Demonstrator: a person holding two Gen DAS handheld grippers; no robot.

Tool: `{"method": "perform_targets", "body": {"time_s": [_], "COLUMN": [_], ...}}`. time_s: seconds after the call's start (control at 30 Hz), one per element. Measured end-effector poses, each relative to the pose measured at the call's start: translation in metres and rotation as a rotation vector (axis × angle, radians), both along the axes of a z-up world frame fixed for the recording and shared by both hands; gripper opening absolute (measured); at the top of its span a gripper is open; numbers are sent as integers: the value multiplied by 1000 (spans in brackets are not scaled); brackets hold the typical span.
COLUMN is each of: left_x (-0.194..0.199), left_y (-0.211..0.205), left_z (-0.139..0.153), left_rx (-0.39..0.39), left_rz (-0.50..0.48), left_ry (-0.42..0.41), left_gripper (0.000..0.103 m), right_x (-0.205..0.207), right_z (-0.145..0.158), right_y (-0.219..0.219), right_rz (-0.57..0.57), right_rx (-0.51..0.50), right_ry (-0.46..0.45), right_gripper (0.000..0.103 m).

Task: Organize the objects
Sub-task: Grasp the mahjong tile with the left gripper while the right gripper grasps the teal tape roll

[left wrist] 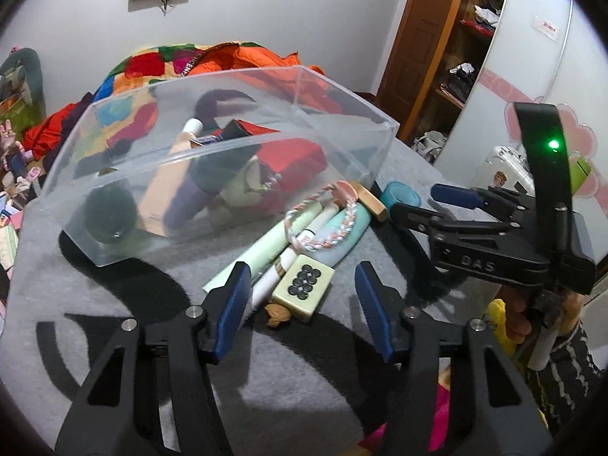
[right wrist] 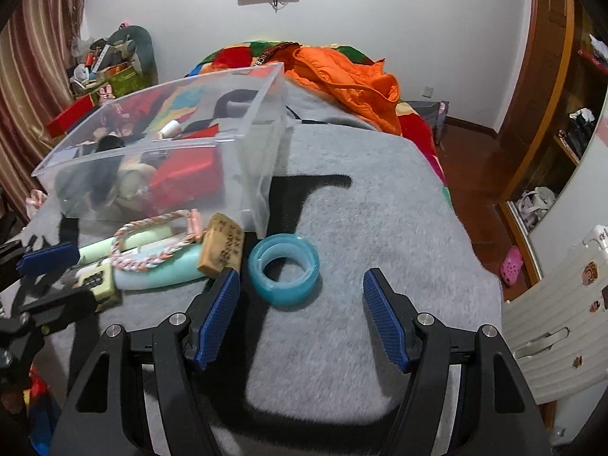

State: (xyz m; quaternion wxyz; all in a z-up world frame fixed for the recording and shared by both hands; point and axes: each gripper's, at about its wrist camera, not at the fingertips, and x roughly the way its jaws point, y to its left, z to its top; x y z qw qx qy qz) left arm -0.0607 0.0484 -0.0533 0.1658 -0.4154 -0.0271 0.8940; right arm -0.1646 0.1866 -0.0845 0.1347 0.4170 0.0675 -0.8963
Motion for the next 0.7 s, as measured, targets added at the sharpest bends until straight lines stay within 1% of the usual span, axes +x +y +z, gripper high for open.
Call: {"method": "perform_targets", "body": {"time_s": [0.13,0.2,0.3,0.43,0.53,0.6,0.63,0.7], "left_x": [-1,-1,2,1,-4,-6,-7,-8], "left_y": [3,5,10,14,16,19,21,21], "left_z": [-2,-1,0,-4,-10,-12,-13,-15], "left_rx": [-8,4,-7,-24,-2,-13,-17,-24], "left_rz": [-6,-21,-38,-47,-62,-70,-70,-66], "left_ry": [0,-1,3,-2,-33,-32,-32,-32], "left_gripper": [52,45,45,45,45,44,42,33], "right_x": [-6,-7,-12,-13,-10,-6,-5,-1], "right_z": [-3,-2,-4,-8,-7,-7,-6,-6], "right_y": [1,3,2,-2,-4,-3,-2,0], "right_rz": [-18,-19,-12,2,3,3,2,3], "right_rx": [-16,-27,-44,-48,-42,-42,-43,-42], "right_ry": [-7,-9,-16,-28,-16,-14,-14,-13], "right_gripper": [63,60,52,36,36,36,36,36]}}
